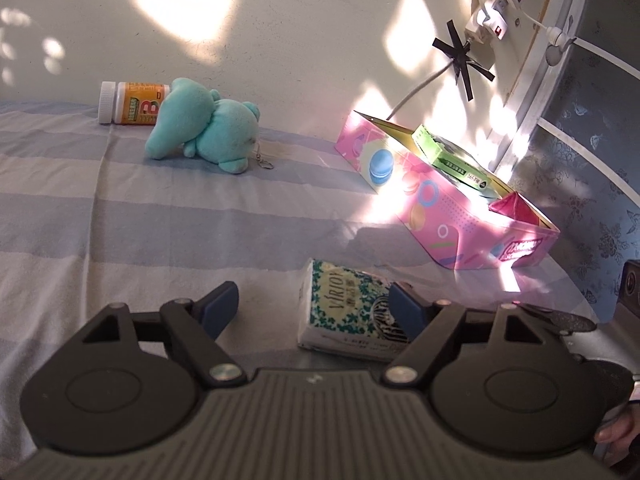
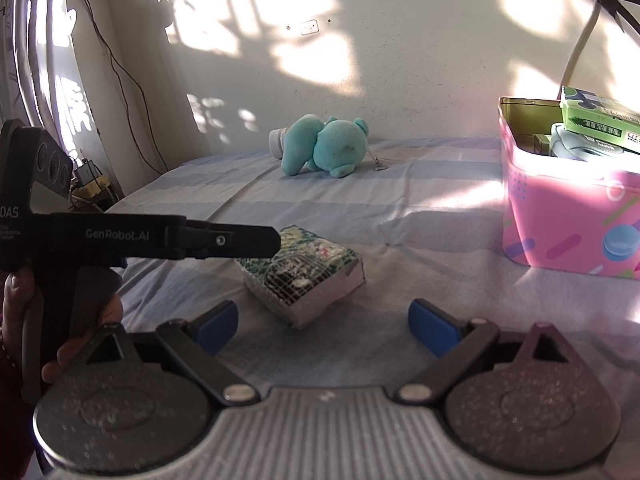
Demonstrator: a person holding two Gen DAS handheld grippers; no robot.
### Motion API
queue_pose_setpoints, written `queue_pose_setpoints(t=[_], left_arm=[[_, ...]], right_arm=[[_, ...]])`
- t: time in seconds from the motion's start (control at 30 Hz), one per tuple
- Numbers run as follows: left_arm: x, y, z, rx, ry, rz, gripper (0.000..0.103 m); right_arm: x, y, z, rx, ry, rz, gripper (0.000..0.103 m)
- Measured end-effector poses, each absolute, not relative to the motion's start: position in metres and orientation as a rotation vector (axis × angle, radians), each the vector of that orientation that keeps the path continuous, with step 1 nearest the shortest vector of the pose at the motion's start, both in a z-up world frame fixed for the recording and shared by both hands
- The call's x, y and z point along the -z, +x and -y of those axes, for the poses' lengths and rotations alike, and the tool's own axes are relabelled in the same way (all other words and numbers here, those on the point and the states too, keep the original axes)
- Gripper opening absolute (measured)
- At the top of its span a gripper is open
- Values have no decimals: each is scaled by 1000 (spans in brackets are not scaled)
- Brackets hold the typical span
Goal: Organize objects
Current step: 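Grasp the tissue pack with the left gripper while the right gripper steadies it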
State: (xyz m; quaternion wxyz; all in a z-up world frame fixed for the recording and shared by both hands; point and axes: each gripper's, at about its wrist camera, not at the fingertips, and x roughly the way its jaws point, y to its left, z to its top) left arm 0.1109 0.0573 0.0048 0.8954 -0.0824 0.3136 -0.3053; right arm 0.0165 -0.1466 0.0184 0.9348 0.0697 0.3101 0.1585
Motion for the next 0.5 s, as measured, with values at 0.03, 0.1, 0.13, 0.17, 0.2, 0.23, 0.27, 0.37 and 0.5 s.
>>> queue_pose_setpoints(t=[0.03,0.1,0.13,0.17,0.2,0.23,0.27,0.37,0.5], left_arm=[[-3,111,-54,635,-159,-659,77],[-3,110,-52,637,-148,-658,75],[-3,110,-51,644,-151,-661,75],[-2,111,-51,651,-156,-664,74],[-2,111,-51,654,-160,-665,71],[-2,111,-50,658,-163,-667,68],[-2,111,-50,666,-168,-669,66],[-1,111,-47,694,-179,-677,60],[0,111,-44,732,-186,-689,51]], right_arm=[[-18,16,146,-322,139,-635,96],[-18,17,145,-318,131,-638,96],[-19,18,144,-316,127,-640,96],[-19,18,143,-314,124,-642,96],[-19,19,142,-310,115,-644,95],[-19,20,141,-306,108,-646,95],[-20,21,140,-305,101,-648,95],[-20,25,135,-312,85,-651,92],[-19,29,123,-333,38,-655,73]])
